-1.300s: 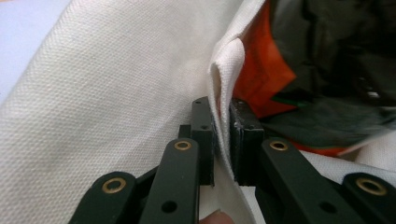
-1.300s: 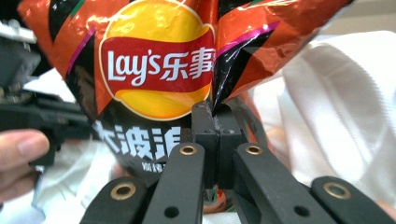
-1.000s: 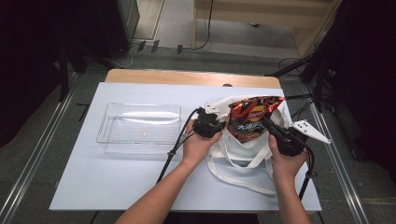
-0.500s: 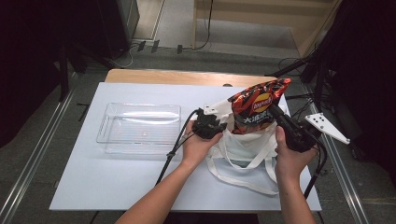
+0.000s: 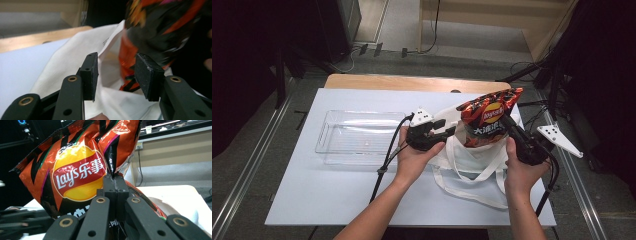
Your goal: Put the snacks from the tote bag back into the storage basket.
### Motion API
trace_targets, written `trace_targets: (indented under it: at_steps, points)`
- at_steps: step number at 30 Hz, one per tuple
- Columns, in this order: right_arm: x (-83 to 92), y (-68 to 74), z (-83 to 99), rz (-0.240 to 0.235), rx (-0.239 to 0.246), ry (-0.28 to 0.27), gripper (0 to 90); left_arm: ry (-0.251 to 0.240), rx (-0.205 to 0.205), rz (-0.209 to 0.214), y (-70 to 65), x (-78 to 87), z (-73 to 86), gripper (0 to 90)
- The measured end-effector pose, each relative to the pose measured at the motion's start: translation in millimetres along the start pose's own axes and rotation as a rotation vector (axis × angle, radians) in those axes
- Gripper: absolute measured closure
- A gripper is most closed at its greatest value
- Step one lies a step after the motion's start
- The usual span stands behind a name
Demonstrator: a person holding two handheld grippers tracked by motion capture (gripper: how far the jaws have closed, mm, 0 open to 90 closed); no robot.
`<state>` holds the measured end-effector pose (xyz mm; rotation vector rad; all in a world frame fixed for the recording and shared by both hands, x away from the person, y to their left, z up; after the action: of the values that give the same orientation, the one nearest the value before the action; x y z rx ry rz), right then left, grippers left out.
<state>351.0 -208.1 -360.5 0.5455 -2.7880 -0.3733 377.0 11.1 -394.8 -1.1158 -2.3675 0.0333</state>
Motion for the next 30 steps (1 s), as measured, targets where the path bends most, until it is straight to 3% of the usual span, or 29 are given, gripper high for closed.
trace_targets:
  at_steps: [5, 10, 13, 19, 23, 26, 30]
  points:
    - [-1.0, -0.5, 1.3, 0.008, -0.006, -0.002, 90.0, -0.082, -0.035, 0.055, -19.7, 15.2, -13.4, 51.5]
    - [-2.1, 0.6, 2.8, 0.012, -0.01, -0.002, 90.0, -0.101, -0.077, 0.07, -34.1, 19.2, -21.5, 47.9]
    - [-2.2, 2.1, 3.4, 0.011, -0.012, -0.002, 90.0, -0.102, -0.071, 0.066, -36.6, 16.9, -24.6, 47.3]
    - [0.2, 4.2, 4.5, 0.003, -0.003, -0.008, 90.0, -0.083, -0.026, 0.018, -34.2, 5.8, -31.0, 47.8]
    - [2.8, 6.9, 8.1, 0.003, 0.006, -0.011, 90.0, -0.101, -0.023, -0.027, -38.9, 0.9, -36.2, 54.5]
    - [5.4, 5.8, 11.5, 0.002, -0.001, -0.012, 90.0, -0.094, -0.006, -0.027, -40.1, -2.4, -39.1, 60.7]
    - [8.7, 6.0, 15.2, 0.002, 0.026, -0.009, 90.0, -0.064, -0.01, -0.033, -41.3, -8.1, -40.4, 77.4]
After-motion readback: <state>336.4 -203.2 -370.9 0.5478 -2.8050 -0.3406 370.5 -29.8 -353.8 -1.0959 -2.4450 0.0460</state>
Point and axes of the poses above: each handheld gripper's, and its own axes: x roughly backward along the jaws, z roughly out of its underside, y roughly to its left, the point moved 6 cm from there along -x, roughly forward along the jaws, and after that the axes turned 7 degrees about y, right-handed, at the moved point
